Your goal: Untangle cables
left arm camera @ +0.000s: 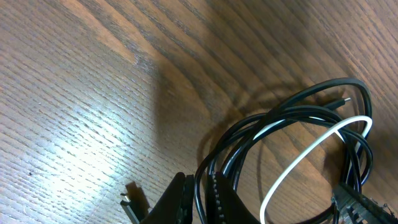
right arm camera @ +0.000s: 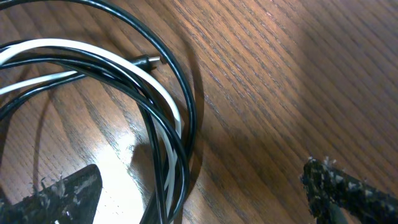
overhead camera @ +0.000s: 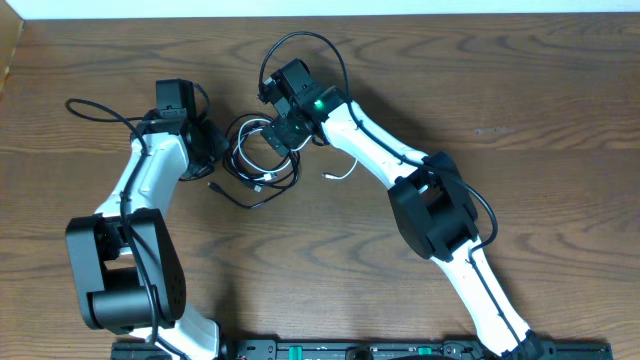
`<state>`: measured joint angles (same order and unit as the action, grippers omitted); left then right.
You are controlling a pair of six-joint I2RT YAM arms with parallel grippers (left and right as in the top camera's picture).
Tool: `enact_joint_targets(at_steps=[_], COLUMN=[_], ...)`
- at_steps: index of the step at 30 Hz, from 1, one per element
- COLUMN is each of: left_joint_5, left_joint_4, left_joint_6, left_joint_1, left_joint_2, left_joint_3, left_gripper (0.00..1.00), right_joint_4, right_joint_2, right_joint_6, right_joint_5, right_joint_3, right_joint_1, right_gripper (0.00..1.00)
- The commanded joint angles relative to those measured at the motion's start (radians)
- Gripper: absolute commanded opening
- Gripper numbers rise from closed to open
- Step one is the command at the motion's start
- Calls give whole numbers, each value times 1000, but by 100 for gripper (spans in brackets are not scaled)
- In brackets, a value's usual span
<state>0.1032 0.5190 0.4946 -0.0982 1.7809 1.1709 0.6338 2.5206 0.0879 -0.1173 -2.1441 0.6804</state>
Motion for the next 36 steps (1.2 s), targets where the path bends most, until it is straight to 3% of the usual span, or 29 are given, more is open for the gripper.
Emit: enact_joint_targets(at_steps=[1,36], left_joint_5=[2,1], left_joint_4=[3,3], left_joint_6=[-2,-2], left_joint_1=[-1,-1], left_joint_2=[11,11], left_joint_3=[-4,-4], left_gripper=[13,12], right_joint_4=[-3,-7], right_joint_2=[2,19], right_joint_6=[7,7], right_joint_5=[3,3], right_joint_3=[-6,-6], right_joint_1=[5,2], right_gripper=[99,99])
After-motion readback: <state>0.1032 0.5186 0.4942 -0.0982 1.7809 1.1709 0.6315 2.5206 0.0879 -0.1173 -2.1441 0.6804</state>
